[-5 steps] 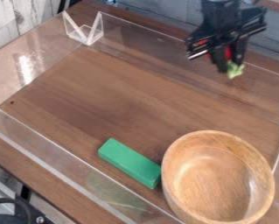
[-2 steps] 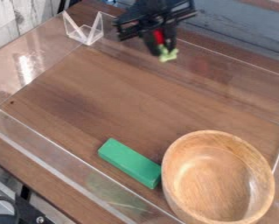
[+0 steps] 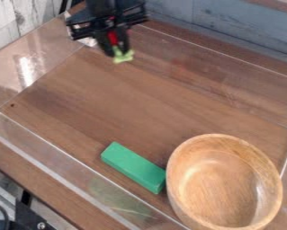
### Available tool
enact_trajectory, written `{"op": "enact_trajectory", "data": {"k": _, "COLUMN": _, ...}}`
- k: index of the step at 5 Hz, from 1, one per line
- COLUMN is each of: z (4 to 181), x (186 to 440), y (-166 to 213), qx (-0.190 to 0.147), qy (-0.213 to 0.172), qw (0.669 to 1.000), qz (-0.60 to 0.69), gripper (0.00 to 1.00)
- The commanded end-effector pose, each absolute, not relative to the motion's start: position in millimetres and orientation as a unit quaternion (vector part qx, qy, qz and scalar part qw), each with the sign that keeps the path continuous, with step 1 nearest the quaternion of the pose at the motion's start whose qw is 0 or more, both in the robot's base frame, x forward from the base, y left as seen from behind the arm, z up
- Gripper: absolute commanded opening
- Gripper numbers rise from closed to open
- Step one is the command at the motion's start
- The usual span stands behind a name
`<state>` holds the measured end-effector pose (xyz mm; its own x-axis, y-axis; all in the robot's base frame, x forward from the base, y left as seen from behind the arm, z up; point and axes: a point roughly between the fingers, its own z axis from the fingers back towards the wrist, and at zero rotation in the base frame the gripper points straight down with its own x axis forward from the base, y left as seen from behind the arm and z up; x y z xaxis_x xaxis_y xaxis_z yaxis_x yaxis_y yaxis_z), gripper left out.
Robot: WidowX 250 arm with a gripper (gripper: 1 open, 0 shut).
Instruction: Move the red object to the left side of the table
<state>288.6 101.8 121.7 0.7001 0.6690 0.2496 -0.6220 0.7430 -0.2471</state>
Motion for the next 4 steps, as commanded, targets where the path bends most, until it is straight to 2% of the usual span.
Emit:
{"op": "enact_trajectory", "data": {"k": 1, "z": 126.2, "x": 287, "y": 127, "qx": -0.051, "qy": -0.195, "qw": 0.92, "qz": 0.335, "gripper": 0.0}}
{"op": "enact_trajectory", "data": {"k": 3, "z": 105.2, "x": 297, "y": 193, "qx": -0.019, "qy": -0.194, "qw": 0.916, "qz": 0.351, "gripper": 0.0}}
{"op": "enact_trajectory", "data": {"k": 4, "z": 96.9, "x": 298, "y": 213, "qx": -0.002, "qy": -0.183, "qw": 0.912, "qz": 0.368, "gripper": 0.0}}
